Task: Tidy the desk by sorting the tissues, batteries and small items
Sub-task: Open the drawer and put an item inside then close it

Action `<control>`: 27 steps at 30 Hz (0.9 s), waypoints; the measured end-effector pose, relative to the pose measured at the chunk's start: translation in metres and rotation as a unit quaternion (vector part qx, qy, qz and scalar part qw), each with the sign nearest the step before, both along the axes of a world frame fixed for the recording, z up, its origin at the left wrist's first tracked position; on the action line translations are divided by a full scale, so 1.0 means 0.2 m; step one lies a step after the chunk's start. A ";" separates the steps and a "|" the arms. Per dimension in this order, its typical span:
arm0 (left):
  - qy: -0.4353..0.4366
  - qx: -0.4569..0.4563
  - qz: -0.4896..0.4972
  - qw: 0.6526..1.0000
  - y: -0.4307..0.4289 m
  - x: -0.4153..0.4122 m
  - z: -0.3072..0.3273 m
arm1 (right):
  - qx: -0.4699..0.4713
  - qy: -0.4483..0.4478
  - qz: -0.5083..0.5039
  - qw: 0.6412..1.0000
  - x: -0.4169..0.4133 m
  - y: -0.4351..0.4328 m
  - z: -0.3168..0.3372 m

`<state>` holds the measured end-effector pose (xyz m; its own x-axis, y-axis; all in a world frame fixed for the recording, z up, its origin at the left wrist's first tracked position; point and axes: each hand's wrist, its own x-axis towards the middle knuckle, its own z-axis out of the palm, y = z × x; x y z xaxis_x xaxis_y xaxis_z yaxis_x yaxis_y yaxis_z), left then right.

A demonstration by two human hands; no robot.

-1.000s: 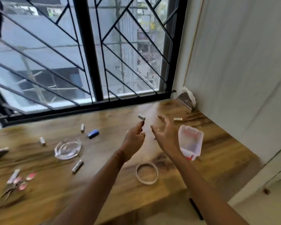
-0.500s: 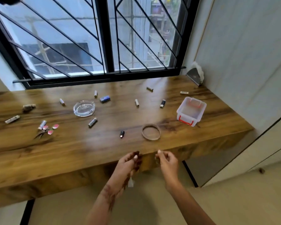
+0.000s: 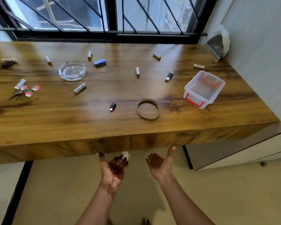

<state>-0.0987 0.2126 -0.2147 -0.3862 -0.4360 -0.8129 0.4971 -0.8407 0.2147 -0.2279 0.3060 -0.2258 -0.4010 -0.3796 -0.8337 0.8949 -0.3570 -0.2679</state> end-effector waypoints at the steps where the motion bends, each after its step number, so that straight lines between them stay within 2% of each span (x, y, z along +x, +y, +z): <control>1: 0.006 -0.009 0.014 1.000 -0.02 -0.01 -0.01 | -0.002 0.001 -0.002 1.000 -0.02 -0.01 -0.01; 7: 0.010 -0.081 0.026 0.996 -0.07 -0.10 -0.09 | -0.084 0.005 -0.021 0.996 -0.12 -0.10 -0.06; 15: 0.046 -0.062 0.048 0.996 -0.06 -0.08 -0.08 | -0.110 0.002 -0.032 0.993 -0.12 -0.09 -0.09; 24: 0.009 -0.045 0.041 0.998 0.07 0.04 -0.13 | -0.055 -0.010 -0.019 0.998 -0.04 0.08 -0.08; 27: -0.011 -0.063 -0.010 0.998 0.10 0.06 -0.10 | 0.024 0.048 0.048 0.997 -0.03 0.12 -0.06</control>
<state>-0.0860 0.2321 -0.2353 -0.3786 -0.5271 -0.7608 0.4745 -0.8163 0.3294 -0.2342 0.3296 -0.2372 -0.4437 -0.3802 -0.8115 0.8936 -0.2564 -0.3684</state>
